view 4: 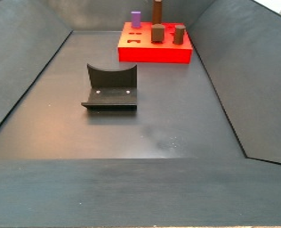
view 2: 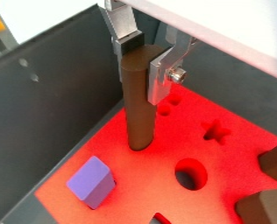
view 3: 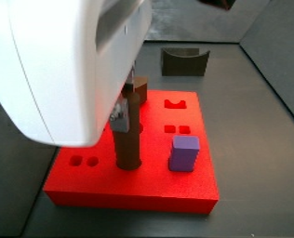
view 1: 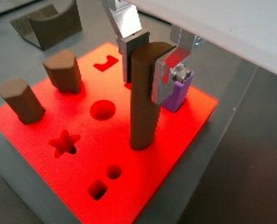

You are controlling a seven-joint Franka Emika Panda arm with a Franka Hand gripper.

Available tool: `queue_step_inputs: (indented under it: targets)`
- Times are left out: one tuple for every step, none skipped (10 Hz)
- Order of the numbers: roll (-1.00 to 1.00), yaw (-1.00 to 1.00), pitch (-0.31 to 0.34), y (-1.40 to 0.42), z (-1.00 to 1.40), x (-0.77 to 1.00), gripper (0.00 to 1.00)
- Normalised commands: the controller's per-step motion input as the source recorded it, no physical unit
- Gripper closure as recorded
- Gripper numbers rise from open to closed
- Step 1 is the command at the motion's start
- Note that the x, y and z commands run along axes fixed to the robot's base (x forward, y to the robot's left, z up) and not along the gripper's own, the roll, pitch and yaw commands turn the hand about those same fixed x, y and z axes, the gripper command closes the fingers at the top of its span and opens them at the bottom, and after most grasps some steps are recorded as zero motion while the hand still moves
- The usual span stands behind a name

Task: Pick up the oval object. Move up. Place the oval object on the fixture. Regrasp the oval object. Move to above the board. Insert the oval object.
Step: Insert the oval object.

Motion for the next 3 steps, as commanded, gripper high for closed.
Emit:
queue_step_inputs:
  targets:
    - [-0.09,-0.01,-0.021,0.00,-0.31,0.00,1.00]
    - [-0.03,0.00,0.000,0.00,-0.10,0.00,1.00]
    - [0.00,0.00,0.000,0.00,0.00,0.00,1.00]
